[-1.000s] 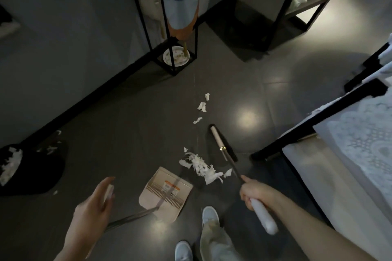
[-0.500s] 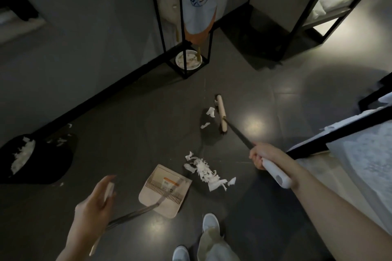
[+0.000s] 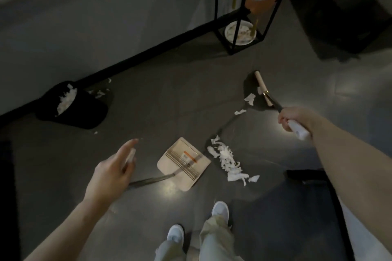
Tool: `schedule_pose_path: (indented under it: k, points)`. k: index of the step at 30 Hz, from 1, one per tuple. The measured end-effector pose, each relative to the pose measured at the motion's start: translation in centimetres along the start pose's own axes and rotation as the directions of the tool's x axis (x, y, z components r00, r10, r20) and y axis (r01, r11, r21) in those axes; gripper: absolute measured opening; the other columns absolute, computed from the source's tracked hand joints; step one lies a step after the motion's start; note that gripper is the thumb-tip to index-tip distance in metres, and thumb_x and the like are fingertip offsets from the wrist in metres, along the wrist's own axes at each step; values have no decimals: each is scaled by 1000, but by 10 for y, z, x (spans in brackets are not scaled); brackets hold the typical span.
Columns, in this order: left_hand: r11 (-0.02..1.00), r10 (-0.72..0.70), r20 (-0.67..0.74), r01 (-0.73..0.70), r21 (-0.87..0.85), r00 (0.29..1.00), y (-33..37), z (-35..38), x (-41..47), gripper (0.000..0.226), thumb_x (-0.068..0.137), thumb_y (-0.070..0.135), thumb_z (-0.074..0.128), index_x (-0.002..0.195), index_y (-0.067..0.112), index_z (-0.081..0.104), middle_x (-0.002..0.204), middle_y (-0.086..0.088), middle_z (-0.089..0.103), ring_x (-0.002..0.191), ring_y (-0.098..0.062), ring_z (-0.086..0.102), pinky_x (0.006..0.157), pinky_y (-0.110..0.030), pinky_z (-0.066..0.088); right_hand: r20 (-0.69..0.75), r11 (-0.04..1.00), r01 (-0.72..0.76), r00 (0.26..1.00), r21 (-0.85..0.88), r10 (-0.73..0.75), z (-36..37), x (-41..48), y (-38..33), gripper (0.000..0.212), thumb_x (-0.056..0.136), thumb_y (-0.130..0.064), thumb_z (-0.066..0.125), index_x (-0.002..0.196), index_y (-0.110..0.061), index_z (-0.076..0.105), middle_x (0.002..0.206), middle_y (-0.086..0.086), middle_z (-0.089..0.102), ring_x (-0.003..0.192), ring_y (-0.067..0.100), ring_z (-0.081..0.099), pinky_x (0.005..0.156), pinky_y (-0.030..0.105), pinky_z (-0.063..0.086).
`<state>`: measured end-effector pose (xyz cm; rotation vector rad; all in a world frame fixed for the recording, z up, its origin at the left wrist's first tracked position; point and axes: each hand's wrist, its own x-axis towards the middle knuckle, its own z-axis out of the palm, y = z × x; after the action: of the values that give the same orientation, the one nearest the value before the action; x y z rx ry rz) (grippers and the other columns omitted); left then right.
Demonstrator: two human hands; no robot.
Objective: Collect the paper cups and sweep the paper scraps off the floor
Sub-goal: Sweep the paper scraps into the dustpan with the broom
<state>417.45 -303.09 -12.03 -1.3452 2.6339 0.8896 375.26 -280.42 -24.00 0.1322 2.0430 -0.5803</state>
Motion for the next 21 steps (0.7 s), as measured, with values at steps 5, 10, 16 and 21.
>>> schedule_pose_path:
  k: [5, 10, 16, 21]
  points:
    - [999, 41, -36, -41, -1, 998, -10, 1, 0, 43, 92, 12, 55, 130, 30, 49, 98, -6, 67, 89, -31, 64, 79, -43, 50, 95, 996, -19, 995, -83, 27, 34, -47, -4, 9, 66, -7, 53, 57, -7, 54, 56, 11, 49, 47, 19, 41, 50, 25, 33]
    - [992, 114, 1, -114, -55, 993, -9, 1, -4, 43, 94, 14, 52, 134, 30, 45, 112, -11, 64, 99, -34, 61, 83, -42, 47, 119, 910, -27, 989, -414, 84, 86, -114, 21, 37, 77, 3, 43, 109, -1, 61, 61, 11, 51, 52, 19, 45, 51, 30, 38]
    - [983, 135, 98, -120, -142, 986, -24, -6, -26, 41, 98, 22, 43, 135, 39, 37, 81, 1, 55, 70, -22, 60, 69, -41, 52, 213, 856, -11, 967, -518, 141, 174, -195, 103, 95, 78, 8, 53, 153, -25, 6, 98, 19, 58, 82, 29, 60, 65, 36, 50]
    - [951, 308, 200, -304, -50, 930, -56, -13, -70, 40, 98, 27, 41, 135, 40, 35, 103, -9, 63, 82, -27, 63, 75, -44, 54, 196, 906, -76, 965, -416, 171, 240, -282, 161, 86, 77, 5, 48, 149, -32, 19, 83, 14, 57, 64, 21, 55, 60, 31, 48]
